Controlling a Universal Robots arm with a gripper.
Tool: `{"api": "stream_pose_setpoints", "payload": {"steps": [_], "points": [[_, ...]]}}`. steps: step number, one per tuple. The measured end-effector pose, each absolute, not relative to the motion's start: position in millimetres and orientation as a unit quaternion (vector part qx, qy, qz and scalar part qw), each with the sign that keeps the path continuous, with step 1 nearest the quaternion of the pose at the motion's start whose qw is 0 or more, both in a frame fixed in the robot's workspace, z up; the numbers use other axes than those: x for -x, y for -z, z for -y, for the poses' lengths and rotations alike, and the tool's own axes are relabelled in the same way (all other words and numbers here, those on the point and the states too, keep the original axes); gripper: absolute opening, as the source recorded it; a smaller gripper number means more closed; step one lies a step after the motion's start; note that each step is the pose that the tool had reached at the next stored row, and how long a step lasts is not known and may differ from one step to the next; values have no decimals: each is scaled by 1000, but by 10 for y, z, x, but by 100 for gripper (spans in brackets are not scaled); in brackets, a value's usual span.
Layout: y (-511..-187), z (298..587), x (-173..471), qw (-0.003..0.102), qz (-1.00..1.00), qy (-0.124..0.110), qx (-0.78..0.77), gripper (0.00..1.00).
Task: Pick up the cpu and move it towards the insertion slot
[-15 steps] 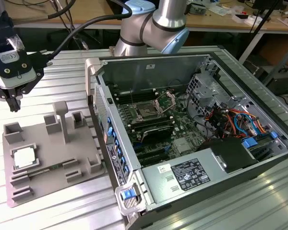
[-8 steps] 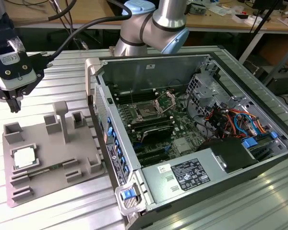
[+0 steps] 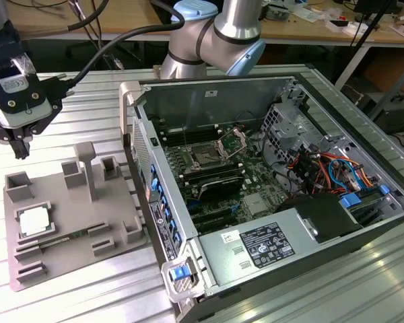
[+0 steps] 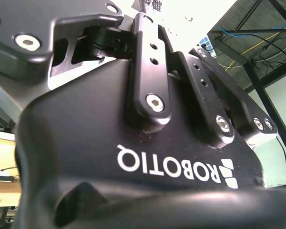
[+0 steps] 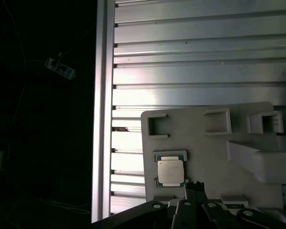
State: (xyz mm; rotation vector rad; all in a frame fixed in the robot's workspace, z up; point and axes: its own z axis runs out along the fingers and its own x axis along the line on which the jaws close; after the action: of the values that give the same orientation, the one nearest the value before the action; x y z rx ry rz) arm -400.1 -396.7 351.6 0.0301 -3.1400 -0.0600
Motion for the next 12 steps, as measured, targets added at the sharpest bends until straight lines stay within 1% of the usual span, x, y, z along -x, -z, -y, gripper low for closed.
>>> {"api": "stream_pose_setpoints", "payload": {"steps": [12], "points": [[-3484, 3967, 4001, 0, 1000, 19, -10, 11]]}}
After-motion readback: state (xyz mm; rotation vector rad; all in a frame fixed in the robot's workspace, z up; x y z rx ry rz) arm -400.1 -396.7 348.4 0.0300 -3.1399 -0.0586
